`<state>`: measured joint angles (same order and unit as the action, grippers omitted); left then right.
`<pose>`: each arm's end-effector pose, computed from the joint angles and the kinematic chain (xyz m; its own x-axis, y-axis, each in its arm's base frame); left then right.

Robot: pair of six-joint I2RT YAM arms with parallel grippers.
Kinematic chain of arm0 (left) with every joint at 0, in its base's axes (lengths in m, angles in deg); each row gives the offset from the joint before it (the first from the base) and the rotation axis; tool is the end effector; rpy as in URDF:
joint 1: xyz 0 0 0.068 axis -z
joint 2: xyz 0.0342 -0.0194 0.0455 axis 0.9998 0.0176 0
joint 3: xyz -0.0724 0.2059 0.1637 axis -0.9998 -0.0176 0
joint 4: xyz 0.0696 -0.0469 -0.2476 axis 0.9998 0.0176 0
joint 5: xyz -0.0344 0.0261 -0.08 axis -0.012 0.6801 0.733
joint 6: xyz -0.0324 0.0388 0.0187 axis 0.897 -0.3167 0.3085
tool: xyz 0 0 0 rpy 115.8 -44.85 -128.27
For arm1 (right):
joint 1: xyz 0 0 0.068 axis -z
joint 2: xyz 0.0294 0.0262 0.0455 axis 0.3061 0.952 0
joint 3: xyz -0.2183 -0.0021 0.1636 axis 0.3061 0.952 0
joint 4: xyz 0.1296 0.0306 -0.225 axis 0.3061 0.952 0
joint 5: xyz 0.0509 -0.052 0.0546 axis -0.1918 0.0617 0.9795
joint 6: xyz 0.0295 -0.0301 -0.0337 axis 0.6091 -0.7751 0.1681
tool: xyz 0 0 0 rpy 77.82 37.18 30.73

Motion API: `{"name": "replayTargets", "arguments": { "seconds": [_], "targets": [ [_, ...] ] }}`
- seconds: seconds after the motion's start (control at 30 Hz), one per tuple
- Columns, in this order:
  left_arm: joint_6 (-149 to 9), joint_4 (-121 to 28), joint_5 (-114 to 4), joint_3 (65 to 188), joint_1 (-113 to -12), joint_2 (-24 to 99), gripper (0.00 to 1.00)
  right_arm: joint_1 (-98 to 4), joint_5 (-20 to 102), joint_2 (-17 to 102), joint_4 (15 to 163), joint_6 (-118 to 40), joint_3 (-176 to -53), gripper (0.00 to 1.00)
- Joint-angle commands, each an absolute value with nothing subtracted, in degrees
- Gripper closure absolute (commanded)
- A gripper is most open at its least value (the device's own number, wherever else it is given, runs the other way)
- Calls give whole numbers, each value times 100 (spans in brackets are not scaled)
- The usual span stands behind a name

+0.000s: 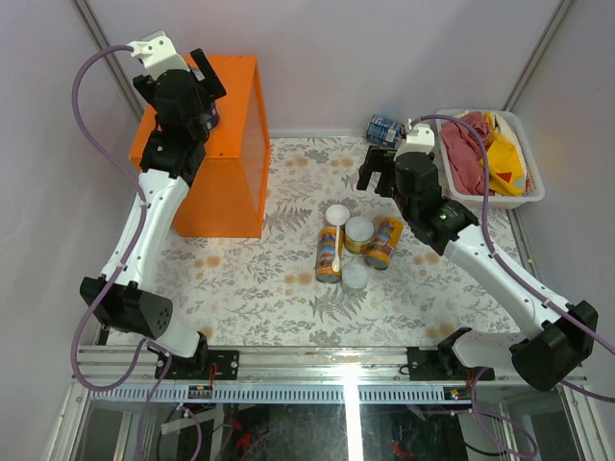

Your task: Place and organize the canned foods onto the counter

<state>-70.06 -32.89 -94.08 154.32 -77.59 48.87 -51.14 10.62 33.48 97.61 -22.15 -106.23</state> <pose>0.3343 -0.0488 0.4917 0.0882 -0.1947 -0.9769 -0.3249 0.9214 -0.2130 0.2501 0.1478 0.3819 -0.2515 0.2757 -0.9278 -0.0980 0.9464 0.3077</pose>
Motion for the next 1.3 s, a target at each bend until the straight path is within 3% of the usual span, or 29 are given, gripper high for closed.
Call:
{"name": "replayTargets", "arguments": {
  "seconds": [0.0,0.13,0.43,1.1,1.27],
  "targets": [
    [-6825,-2967,-9761,15770,-8005,5173,29,-5089,1105,3310,9341,-2144,-10687,0],
    [-6679,-2889,-9751,16104,-8165,5511,25,-5092,1117,3414,9277,-2153,-10722,0],
    [-6184,-2984,-9412,16656,-8242,5565,0,-5093,1104,3586,9193,-2301,-10996,0],
    [-6645,-3434,-8816,15189,-8135,3861,0,-5088,1184,3513,9075,-2226,-10934,0],
    [-6898,-3442,-8692,14739,-7927,3351,11,-5088,1185,3460,9080,-2199,-10902,0]
  ]
}}
